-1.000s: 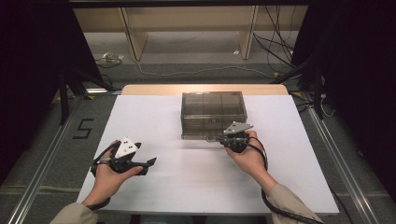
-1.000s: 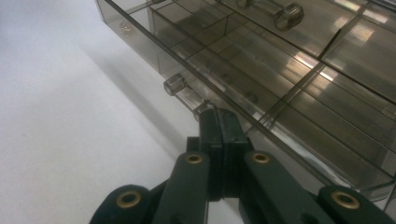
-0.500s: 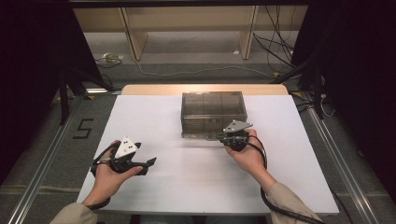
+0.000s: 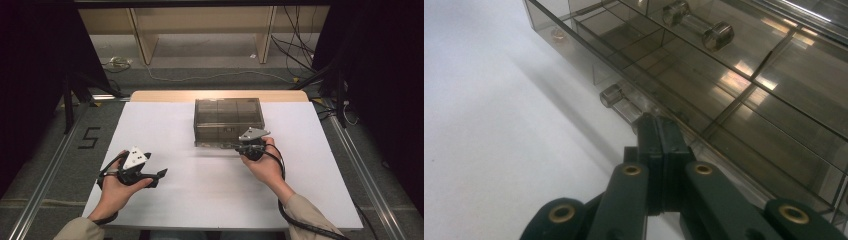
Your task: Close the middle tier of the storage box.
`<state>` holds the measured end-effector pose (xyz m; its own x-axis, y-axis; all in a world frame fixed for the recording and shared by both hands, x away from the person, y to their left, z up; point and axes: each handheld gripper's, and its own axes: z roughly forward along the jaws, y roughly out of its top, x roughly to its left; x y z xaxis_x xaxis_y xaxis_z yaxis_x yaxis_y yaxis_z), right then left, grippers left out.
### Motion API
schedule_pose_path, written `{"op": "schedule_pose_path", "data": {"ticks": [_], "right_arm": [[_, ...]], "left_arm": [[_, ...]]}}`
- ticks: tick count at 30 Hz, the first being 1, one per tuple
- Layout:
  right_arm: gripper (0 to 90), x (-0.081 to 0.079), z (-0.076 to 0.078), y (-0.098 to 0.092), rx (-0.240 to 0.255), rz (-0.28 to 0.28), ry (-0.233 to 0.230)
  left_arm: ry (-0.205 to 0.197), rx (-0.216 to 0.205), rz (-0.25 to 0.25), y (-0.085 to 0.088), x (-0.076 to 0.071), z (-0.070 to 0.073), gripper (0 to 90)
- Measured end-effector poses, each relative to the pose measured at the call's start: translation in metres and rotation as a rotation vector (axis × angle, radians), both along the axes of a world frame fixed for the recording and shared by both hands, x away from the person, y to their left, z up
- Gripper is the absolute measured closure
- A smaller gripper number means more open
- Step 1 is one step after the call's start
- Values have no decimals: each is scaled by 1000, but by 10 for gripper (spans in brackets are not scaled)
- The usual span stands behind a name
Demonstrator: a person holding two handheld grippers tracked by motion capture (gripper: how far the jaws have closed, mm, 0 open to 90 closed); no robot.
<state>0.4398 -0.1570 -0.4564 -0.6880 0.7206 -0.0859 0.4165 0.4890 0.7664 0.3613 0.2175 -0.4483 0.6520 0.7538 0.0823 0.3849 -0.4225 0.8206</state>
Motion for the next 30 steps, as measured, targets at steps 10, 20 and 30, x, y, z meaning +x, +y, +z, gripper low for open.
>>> {"op": "schedule_pose_path", "data": {"ticks": [10, 20, 30], "right_arm": [[900, 2, 0, 1, 1, -5, -7], [900, 4, 0, 1, -3, -7, -12], [900, 6, 0, 1, 0, -14, -10]], "left_arm": [[0, 1, 0, 0, 0, 0, 196], [0, -1, -1, 0, 0, 0, 196], [0, 0, 0, 0, 0, 0, 196]]}}
